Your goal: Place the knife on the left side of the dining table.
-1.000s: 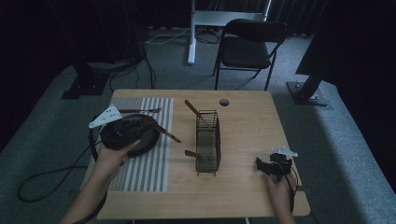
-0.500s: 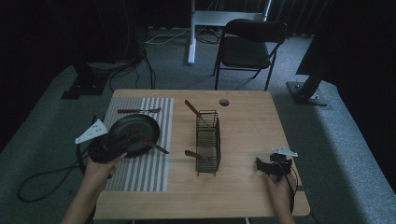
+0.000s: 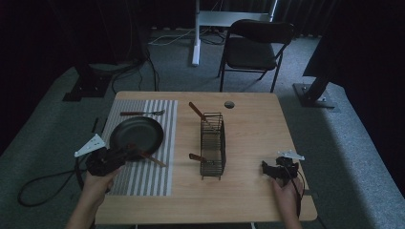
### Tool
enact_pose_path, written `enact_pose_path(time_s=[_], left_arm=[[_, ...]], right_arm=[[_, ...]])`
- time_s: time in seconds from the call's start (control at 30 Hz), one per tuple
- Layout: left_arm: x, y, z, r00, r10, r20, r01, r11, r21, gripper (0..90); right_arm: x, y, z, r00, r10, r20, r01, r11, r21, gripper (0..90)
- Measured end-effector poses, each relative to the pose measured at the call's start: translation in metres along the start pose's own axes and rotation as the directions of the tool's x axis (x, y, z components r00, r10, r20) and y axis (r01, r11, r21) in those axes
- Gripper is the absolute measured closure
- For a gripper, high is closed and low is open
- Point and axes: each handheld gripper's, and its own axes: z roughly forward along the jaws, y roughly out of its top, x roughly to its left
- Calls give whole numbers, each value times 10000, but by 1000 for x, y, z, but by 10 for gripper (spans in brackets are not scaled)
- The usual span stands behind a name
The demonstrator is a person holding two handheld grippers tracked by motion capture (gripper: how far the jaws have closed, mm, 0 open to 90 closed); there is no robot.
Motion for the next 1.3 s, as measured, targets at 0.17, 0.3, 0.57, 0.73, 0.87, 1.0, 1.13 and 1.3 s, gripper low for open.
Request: enact_pose_path(time_s=[0.17, 0.3, 0.57, 0.73, 0.87, 1.0, 1.13, 1.3], left_arm=[[8, -12, 2, 10000, 10, -66, -10, 10000, 7, 759], [15, -18, -2, 9992, -407, 0, 407, 9991, -140, 758], [30, -32, -13, 9909, -1296, -357, 1294, 9916, -85, 740], [46, -45, -18, 9720, -2184, -866, 2201, 9754, 108, 740], [57, -58, -20, 9533, -2811, -1102, 2838, 9589, 87, 701], [65, -69, -20, 9386, -3210, -1267, 3246, 9458, 80, 662], [71, -78, -20, 9255, -3483, -1489, 3540, 9352, 128, 636], [82, -91, -16, 8987, -3968, -1867, 4044, 9146, 29, 568]], right_arm=[[0, 0, 0, 10000, 12, -2, -12, 10000, 1, 111], [0, 0, 0, 10000, 13, 0, -13, 10000, 0, 111], [0, 0, 0, 10000, 10, -2, -10, 10000, 1, 111], [0, 0, 0, 10000, 14, 0, -14, 10000, -1, 111], [0, 0, 0, 10000, 13, 2, -13, 10000, -6, 111], [0, 0, 0, 10000, 12, 3, -12, 10000, -4, 111], [0, 0, 0, 10000, 11, 2, -11, 10000, 1, 111], [0, 0, 0, 10000, 13, 3, -13, 10000, 0, 111]])
